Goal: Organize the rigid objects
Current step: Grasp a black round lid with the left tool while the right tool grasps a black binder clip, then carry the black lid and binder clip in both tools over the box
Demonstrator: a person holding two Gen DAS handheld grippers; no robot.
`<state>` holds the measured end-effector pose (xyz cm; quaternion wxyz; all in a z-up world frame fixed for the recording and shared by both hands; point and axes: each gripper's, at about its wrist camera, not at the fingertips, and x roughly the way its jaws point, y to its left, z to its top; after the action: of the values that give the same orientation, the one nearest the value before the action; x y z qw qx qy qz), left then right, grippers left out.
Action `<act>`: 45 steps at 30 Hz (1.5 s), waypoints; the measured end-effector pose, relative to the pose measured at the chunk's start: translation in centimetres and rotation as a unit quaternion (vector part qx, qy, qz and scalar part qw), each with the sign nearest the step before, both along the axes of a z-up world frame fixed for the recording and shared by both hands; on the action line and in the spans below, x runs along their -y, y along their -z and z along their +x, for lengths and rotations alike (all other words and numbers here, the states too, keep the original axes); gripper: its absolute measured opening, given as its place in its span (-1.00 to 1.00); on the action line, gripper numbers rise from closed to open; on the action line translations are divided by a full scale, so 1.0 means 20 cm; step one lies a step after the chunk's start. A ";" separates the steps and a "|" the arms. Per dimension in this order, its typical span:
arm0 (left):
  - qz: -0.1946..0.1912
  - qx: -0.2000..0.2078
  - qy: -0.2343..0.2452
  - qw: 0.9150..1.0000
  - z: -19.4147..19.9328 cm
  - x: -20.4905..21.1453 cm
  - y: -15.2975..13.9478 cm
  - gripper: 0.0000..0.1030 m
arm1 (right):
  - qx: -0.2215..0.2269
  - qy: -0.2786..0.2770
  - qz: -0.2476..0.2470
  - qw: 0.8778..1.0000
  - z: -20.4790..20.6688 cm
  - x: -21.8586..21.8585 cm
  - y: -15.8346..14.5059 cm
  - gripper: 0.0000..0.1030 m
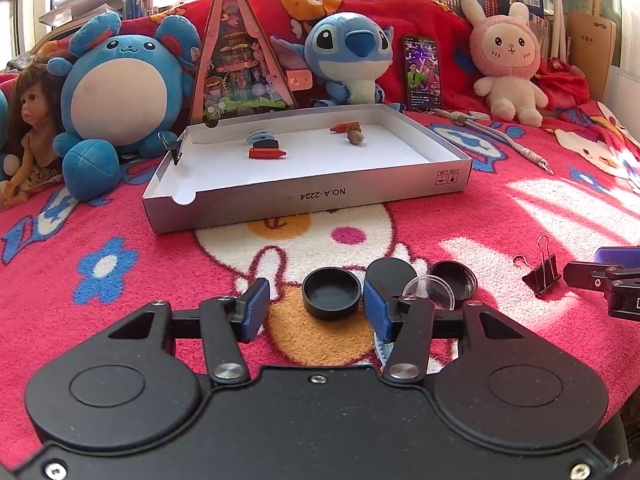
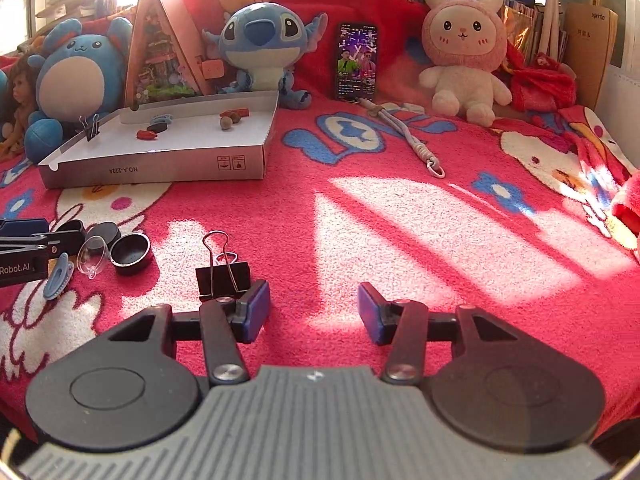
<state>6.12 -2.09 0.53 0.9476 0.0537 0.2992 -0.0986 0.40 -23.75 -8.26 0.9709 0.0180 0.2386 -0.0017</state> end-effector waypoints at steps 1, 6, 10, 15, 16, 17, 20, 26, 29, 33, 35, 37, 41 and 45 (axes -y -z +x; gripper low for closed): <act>-0.001 0.000 0.001 1.000 0.00 0.00 0.00 -0.09 | 0.005 -0.015 0.007 1.000 -0.01 -0.01 0.00 0.23; -0.008 -0.004 0.003 1.000 0.01 0.00 0.01 -0.13 | 0.018 -0.068 0.008 0.997 -0.04 -0.09 -0.01 0.25; -0.011 -0.004 0.002 1.000 0.02 0.00 0.02 -0.13 | 0.014 -0.071 0.004 0.997 0.00 -0.12 -0.01 0.28; -0.017 -0.004 0.002 1.000 0.03 0.00 0.03 -0.14 | 0.015 -0.072 -0.008 0.997 0.03 -0.14 0.00 0.38; -0.020 -0.004 0.001 1.000 0.04 0.00 0.04 -0.14 | 0.016 -0.071 -0.010 0.997 0.03 -0.14 0.01 0.38; -0.023 -0.004 0.000 1.000 0.04 0.00 0.04 -0.14 | 0.017 -0.072 -0.011 0.997 0.04 -0.14 0.01 0.38; -0.021 0.000 0.001 1.000 0.03 0.00 0.05 -0.17 | 0.021 -0.073 -0.017 0.997 0.04 -0.15 0.02 0.38; -0.011 0.007 0.003 1.000 0.01 0.01 0.04 -0.40 | 0.023 -0.076 -0.022 0.997 0.05 -0.16 0.03 0.15; -0.011 0.008 0.000 1.000 0.01 0.02 0.04 -0.40 | 0.025 -0.079 -0.033 0.996 0.05 -0.19 0.03 -0.29; -0.012 0.005 -0.004 1.000 0.01 0.02 0.03 -0.40 | 0.024 -0.082 -0.033 0.996 0.05 -0.20 0.01 -0.29; -0.013 0.003 -0.006 1.000 0.01 0.01 0.02 -0.40 | 0.025 -0.081 -0.031 0.996 0.06 -0.20 0.00 -0.29; -0.015 0.001 -0.009 1.000 0.02 0.01 0.01 -0.40 | 0.026 -0.080 -0.029 0.996 0.07 -0.21 -0.01 -0.29; -0.018 0.000 -0.013 1.000 0.03 0.00 -0.02 -0.40 | 0.023 -0.079 -0.016 0.996 0.10 -0.21 -0.05 -0.29; -0.024 0.005 -0.019 1.000 0.06 -0.02 -0.08 -0.40 | 0.025 -0.081 -0.010 0.996 0.14 -0.24 -0.08 -0.29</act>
<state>7.37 -1.61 2.05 0.9518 0.0257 0.2930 -0.0869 3.29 -19.03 -6.57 0.9736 -0.0105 0.2153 0.0747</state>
